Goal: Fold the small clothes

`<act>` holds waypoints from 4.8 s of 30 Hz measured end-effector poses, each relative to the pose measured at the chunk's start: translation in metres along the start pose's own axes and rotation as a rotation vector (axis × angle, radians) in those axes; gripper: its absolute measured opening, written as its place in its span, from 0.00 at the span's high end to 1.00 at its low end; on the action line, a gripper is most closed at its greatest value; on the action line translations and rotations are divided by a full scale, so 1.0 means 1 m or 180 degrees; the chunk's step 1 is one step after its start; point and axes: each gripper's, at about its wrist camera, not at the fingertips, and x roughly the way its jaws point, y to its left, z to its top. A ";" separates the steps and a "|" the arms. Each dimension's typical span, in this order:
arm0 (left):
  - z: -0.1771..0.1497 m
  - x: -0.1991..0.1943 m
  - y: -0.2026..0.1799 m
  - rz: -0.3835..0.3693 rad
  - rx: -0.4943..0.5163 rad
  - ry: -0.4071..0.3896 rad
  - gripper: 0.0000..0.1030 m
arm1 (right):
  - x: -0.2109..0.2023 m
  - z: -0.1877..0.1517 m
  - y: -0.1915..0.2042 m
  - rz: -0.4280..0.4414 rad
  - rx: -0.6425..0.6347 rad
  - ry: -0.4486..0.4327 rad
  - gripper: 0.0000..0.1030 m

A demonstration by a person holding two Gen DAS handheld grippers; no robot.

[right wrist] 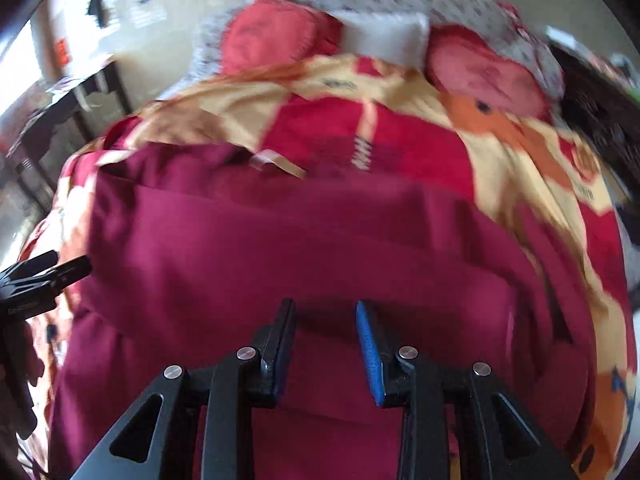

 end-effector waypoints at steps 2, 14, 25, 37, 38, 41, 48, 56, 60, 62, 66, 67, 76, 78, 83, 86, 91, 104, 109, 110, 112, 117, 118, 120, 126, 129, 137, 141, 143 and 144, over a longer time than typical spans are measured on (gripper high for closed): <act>-0.004 0.009 -0.005 0.0019 0.0053 0.0139 0.01 | -0.003 -0.006 -0.013 0.0198 0.0102 -0.0092 0.71; -0.007 -0.019 0.003 0.0020 -0.0029 -0.0093 0.01 | -0.058 0.009 -0.101 -0.0670 0.0537 -0.0305 0.53; -0.011 -0.016 -0.001 0.0104 0.0090 -0.0036 0.01 | -0.006 0.021 -0.171 -0.0685 0.0788 -0.0030 0.95; -0.013 -0.029 -0.001 0.0029 -0.0007 -0.0080 0.01 | -0.158 -0.041 -0.241 -0.0815 0.1567 -0.1041 0.96; -0.014 -0.031 -0.001 0.0029 -0.0006 -0.0087 0.01 | -0.168 -0.044 -0.243 -0.0831 0.1572 -0.1109 0.96; -0.014 -0.037 -0.001 0.0023 -0.0020 -0.0115 0.01 | -0.208 -0.052 -0.247 -0.0744 0.1605 -0.1444 0.96; -0.013 -0.055 -0.003 -0.0003 -0.0044 -0.0222 0.01 | -0.261 -0.026 -0.189 -0.0154 0.0857 -0.1889 0.96; -0.009 -0.078 0.016 -0.0005 -0.0148 -0.0405 0.01 | -0.272 0.032 -0.043 0.0819 -0.0873 -0.1883 0.96; -0.009 -0.088 0.033 0.0046 -0.0223 -0.0535 0.01 | -0.250 0.057 0.028 0.1179 -0.1544 -0.1676 0.96; -0.010 -0.092 0.044 0.0074 -0.0293 -0.0604 0.01 | -0.232 0.067 0.053 0.1331 -0.1744 -0.1520 0.96; -0.012 -0.093 0.065 0.0055 -0.0484 -0.0620 0.01 | -0.150 0.093 0.105 0.1605 -0.1936 -0.1001 0.96; -0.012 -0.091 0.068 0.0037 -0.0522 -0.0606 0.01 | -0.134 0.095 0.109 0.1636 -0.1942 -0.0910 0.96; -0.001 -0.077 0.061 -0.0123 -0.0449 -0.0557 0.01 | 0.033 0.093 0.140 0.1358 -0.1314 -0.0071 0.82; 0.004 -0.072 0.055 -0.0159 -0.0347 -0.0575 0.01 | 0.019 0.090 0.122 0.1373 -0.1085 -0.0186 0.56; 0.028 -0.047 0.032 -0.0268 -0.0002 -0.0578 0.01 | -0.041 0.067 0.066 0.1232 -0.0695 -0.0490 0.53; 0.038 -0.034 0.021 -0.0376 0.0100 -0.0571 0.01 | -0.076 0.040 0.026 0.1230 -0.0420 -0.0586 0.53; 0.047 -0.018 0.000 -0.0494 0.0303 -0.0472 0.13 | -0.097 -0.015 -0.024 0.1128 0.0066 -0.0551 0.53; 0.050 -0.001 -0.010 -0.0636 0.0361 -0.0251 0.79 | -0.102 -0.069 -0.065 0.1206 0.0689 -0.0648 0.53; 0.047 -0.032 -0.010 -0.0872 0.0328 -0.0299 0.86 | -0.101 -0.069 -0.060 0.1061 0.0648 -0.0607 0.53; 0.046 -0.038 -0.009 -0.0956 0.0287 -0.0303 0.86 | -0.099 -0.070 -0.060 0.0966 0.0652 -0.0580 0.53; 0.046 -0.047 -0.006 -0.1038 0.0227 -0.0283 0.86 | -0.098 -0.072 -0.053 0.0633 0.0493 -0.0567 0.53; 0.044 -0.059 -0.002 -0.1149 0.0117 -0.0225 0.87 | -0.087 -0.079 -0.020 -0.0213 -0.0387 -0.0407 0.53; 0.044 -0.061 -0.002 -0.1138 0.0128 -0.0242 0.87 | -0.085 -0.081 -0.020 -0.0345 -0.0456 -0.0408 0.53; 0.044 -0.062 -0.003 -0.1104 0.0139 -0.0257 0.87 | -0.076 -0.079 -0.022 -0.0554 -0.0508 -0.0427 0.53; 0.042 -0.057 0.008 -0.0969 0.0094 -0.0228 0.87 | -0.083 -0.067 -0.055 -0.0315 -0.0042 -0.0698 0.91; 0.038 -0.055 0.013 -0.0944 0.0090 -0.0233 0.87 | -0.107 -0.072 -0.062 -0.0367 0.0035 -0.0835 0.92; 0.026 -0.045 0.020 -0.0784 0.0078 -0.0161 0.87 | -0.069 -0.101 -0.089 -0.0221 0.0450 -0.0185 0.91; 0.025 -0.057 0.022 -0.0787 0.0068 -0.0264 0.87 | -0.111 -0.102 -0.104 -0.0087 0.0658 -0.0501 0.70; 0.026 -0.058 0.014 -0.0775 0.0107 -0.0299 0.87 | -0.125 -0.094 -0.108 0.0011 0.0745 -0.0684 0.70; 0.026 -0.057 0.010 -0.0782 0.0120 -0.0304 0.87 | -0.131 -0.087 -0.107 0.0113 0.0765 -0.0793 0.70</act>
